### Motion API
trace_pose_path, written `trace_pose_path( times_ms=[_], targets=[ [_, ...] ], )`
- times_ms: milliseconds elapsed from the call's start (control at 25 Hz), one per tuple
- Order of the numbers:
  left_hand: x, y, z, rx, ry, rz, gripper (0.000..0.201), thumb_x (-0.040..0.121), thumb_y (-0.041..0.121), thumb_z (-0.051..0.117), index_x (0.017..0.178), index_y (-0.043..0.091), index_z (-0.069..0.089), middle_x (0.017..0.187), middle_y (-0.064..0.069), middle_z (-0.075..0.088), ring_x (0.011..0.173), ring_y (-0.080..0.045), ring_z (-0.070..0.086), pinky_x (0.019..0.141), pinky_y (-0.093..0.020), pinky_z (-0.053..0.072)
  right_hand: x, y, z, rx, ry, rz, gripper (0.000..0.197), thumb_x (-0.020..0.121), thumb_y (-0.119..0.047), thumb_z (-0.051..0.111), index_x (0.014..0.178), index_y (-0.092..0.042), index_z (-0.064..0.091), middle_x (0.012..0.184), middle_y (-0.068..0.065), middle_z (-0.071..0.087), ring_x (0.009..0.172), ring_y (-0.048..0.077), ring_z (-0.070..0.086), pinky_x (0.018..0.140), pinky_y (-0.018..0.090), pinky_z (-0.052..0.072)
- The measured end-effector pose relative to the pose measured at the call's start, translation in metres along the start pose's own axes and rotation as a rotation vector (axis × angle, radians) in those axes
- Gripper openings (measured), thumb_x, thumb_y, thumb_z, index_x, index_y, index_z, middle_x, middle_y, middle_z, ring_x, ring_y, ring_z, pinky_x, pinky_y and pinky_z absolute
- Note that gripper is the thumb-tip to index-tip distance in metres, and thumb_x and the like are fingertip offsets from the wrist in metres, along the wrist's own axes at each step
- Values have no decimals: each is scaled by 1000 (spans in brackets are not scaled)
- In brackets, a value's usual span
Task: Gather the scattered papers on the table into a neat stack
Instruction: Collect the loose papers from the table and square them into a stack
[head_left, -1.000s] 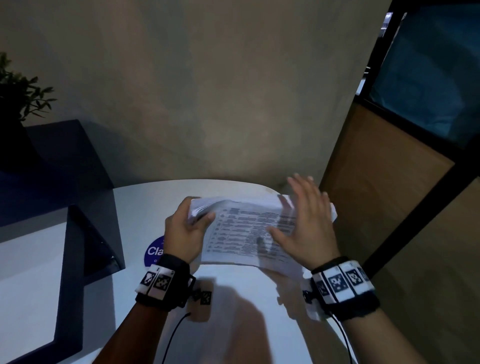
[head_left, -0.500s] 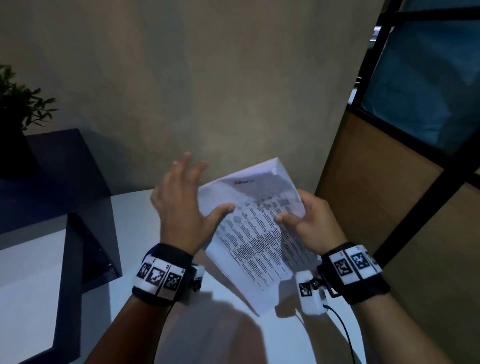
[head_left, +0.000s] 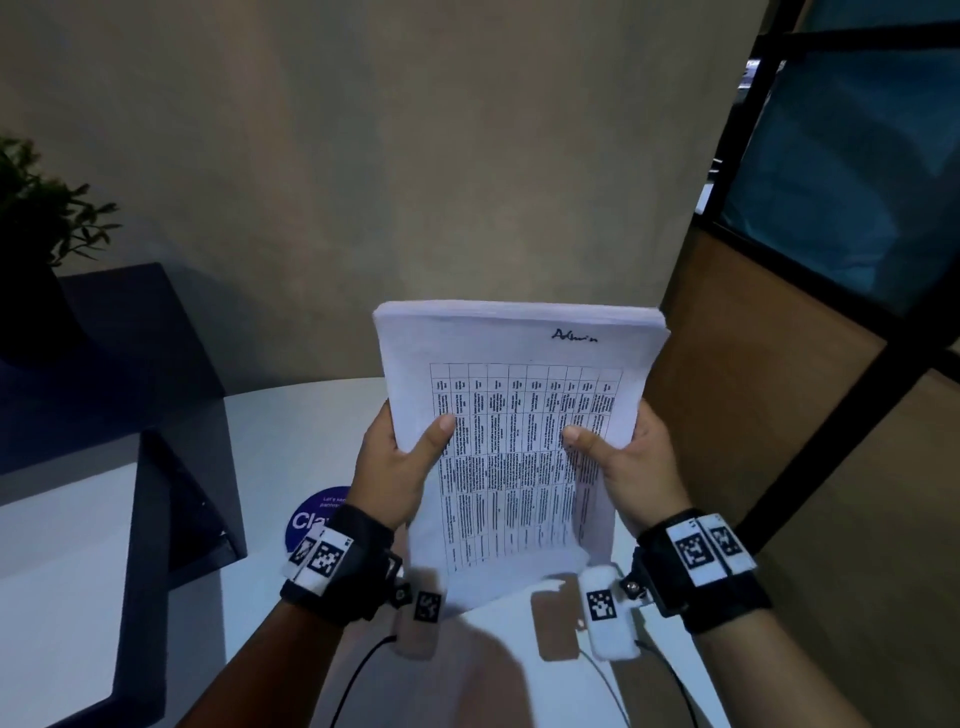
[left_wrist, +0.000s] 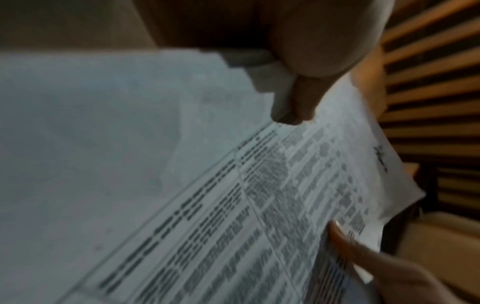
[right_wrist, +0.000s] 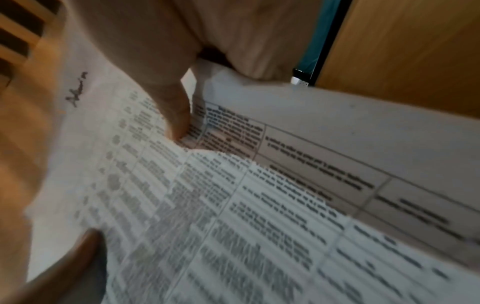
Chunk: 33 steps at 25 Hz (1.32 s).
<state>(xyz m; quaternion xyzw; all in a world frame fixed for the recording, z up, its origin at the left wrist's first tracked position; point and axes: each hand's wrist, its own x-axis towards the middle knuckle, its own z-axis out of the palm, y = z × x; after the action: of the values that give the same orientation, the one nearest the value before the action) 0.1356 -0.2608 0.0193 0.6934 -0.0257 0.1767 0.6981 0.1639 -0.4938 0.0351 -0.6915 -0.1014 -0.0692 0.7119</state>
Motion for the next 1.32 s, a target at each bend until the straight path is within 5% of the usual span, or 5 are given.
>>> trace_pose_path(
  times_ms=[320,600,840,1000,1320],
  targets=[
    [-27,-36,9,260,102,-38,32,78,56,61,104,51,44,102,14,66,91,-12,67,74,-46,61,-36,49,33,-140,82,51,37,92,-10,66,110,-38,50,108,-20,64,95,-12,63,75,11,51],
    [-16,-29,9,251,196,36,33,93,16,62,106,41,43,96,23,60,87,2,61,70,-25,55,-30,46,33,-185,71,-30,38,98,-6,54,117,-37,42,110,-32,54,97,-29,53,78,-1,43],
    [-34,-66,3,244,140,-134,32,86,29,70,111,29,51,97,10,67,97,-23,68,71,-28,58,-45,71,29,-253,22,88,37,94,-11,64,116,-36,48,112,-24,60,108,2,62,91,20,52],
    [-35,-44,-4,206,124,-95,50,72,45,75,108,54,42,107,19,64,94,4,66,74,-24,58,-39,47,27,-219,117,7,49,87,-8,73,111,-41,46,107,-24,61,97,-19,59,75,3,47],
    [-20,-7,-5,142,128,63,40,87,10,69,105,39,48,103,18,63,91,12,63,67,-8,52,-34,26,26,-206,111,-1,51,85,-8,74,109,-43,45,108,-21,61,95,-14,62,84,20,53]
  ],
)
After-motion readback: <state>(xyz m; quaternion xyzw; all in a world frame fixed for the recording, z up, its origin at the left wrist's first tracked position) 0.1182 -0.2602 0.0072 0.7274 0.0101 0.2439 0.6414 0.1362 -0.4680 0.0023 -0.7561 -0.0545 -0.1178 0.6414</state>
